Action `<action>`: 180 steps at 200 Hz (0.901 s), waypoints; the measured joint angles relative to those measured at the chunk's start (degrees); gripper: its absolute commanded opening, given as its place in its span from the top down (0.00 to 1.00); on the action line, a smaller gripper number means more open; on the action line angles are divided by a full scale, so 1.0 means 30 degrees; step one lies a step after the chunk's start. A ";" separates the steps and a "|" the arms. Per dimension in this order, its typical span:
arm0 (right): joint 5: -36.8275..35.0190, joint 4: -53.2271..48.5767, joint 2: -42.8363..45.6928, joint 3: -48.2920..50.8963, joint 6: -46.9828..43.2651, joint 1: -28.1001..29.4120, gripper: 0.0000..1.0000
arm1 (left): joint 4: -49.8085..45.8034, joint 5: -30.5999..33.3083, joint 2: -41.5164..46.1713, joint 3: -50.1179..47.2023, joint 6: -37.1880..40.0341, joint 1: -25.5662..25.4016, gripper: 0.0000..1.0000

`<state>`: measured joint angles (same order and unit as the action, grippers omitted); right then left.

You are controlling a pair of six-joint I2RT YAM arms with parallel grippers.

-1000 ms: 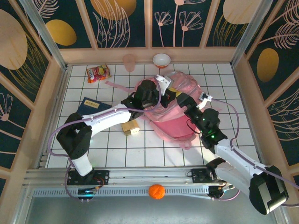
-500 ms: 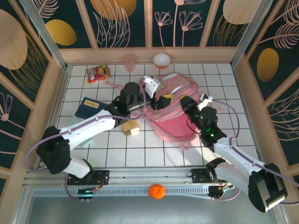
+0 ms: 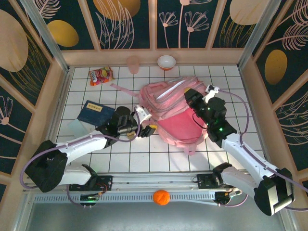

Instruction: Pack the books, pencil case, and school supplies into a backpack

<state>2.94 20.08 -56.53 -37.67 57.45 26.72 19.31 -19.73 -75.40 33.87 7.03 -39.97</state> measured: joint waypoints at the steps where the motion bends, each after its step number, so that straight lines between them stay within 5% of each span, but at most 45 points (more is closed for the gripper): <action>1: 0.0015 -0.0015 -0.0029 -0.0044 -0.0036 -0.0007 1.00 | 0.0044 0.0000 -0.0036 -0.0058 0.0066 0.0000 0.23; 114: 0.1566 -0.1188 -0.0605 -0.1290 -0.0532 -0.0510 1.00 | 0.5034 0.1173 -0.3446 -0.0699 0.1370 0.0000 0.38; 180: 0.1887 -0.1290 -0.0605 -0.1290 -0.0488 -0.0823 1.00 | 0.5690 0.1086 -0.3876 -0.0699 0.1858 0.0007 0.86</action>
<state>8.60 16.21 -58.35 -41.54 55.99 24.25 36.38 -16.47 -87.02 31.77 12.60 -39.94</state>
